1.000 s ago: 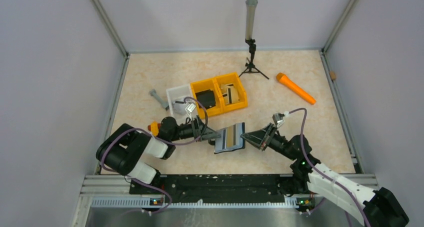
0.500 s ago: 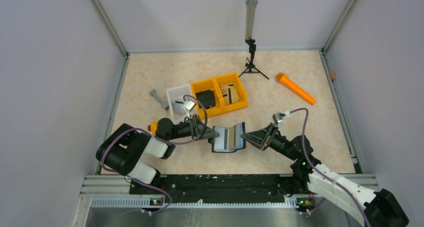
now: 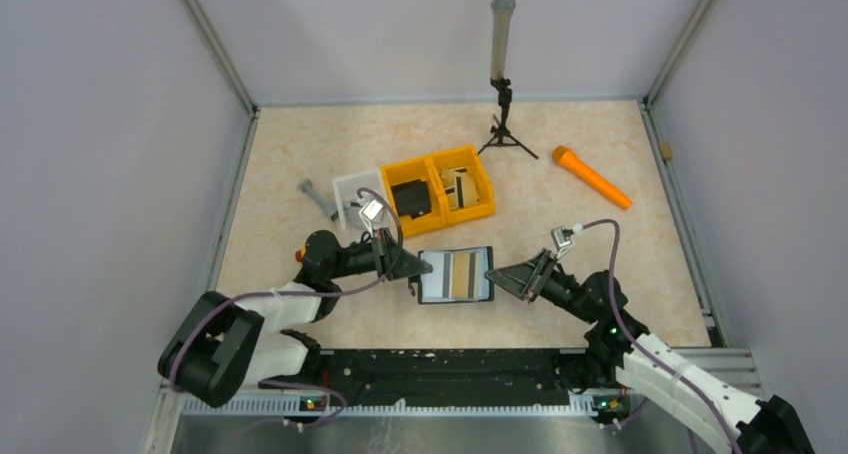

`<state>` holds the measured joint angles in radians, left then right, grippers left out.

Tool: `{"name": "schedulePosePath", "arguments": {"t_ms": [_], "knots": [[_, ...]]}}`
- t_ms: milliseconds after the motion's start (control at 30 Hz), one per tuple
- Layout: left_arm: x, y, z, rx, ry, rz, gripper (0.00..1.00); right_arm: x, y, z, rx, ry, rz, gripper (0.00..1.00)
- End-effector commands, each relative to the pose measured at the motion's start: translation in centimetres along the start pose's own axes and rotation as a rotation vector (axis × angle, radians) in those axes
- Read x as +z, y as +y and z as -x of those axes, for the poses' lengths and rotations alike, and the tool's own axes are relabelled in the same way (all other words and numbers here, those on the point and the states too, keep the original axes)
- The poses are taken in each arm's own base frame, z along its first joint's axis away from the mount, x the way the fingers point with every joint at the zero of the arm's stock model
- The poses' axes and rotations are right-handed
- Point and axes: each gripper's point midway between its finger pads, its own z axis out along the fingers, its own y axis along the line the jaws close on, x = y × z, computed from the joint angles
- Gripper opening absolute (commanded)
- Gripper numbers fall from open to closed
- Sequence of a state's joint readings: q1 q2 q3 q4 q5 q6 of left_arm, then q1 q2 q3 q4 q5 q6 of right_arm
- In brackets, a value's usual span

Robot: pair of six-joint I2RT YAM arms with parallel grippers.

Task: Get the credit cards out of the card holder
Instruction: Remove the credit card from the card holder.

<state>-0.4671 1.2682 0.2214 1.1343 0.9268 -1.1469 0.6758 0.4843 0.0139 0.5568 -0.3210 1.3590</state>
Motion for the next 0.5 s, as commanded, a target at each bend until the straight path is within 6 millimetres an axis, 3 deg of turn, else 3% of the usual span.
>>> {"name": "schedulePosePath", "arguments": {"t_ms": [0, 133, 300, 467], "knots": [[-0.7, -0.1, 0.7, 0.101, 0.003, 0.061, 0.0, -0.1, -1.6, 2.2, -0.211, -0.078, -0.154, 0.15], [-1.4, 0.8, 0.8, 0.127, 0.001, 0.156, 0.0, -1.0, -2.4, 4.1, -0.356, -0.125, -0.289, 0.31], [-1.5, 0.5, 0.7, 0.127, 0.003, 0.155, 0.0, 0.0, 0.6, 3.7, -0.48, -0.067, -0.184, 0.52], [-1.3, -0.3, 1.1, 0.13, -0.005, 0.122, 0.0, 2.2, 2.2, 0.9, -0.485, 0.114, -0.038, 0.51]]}}
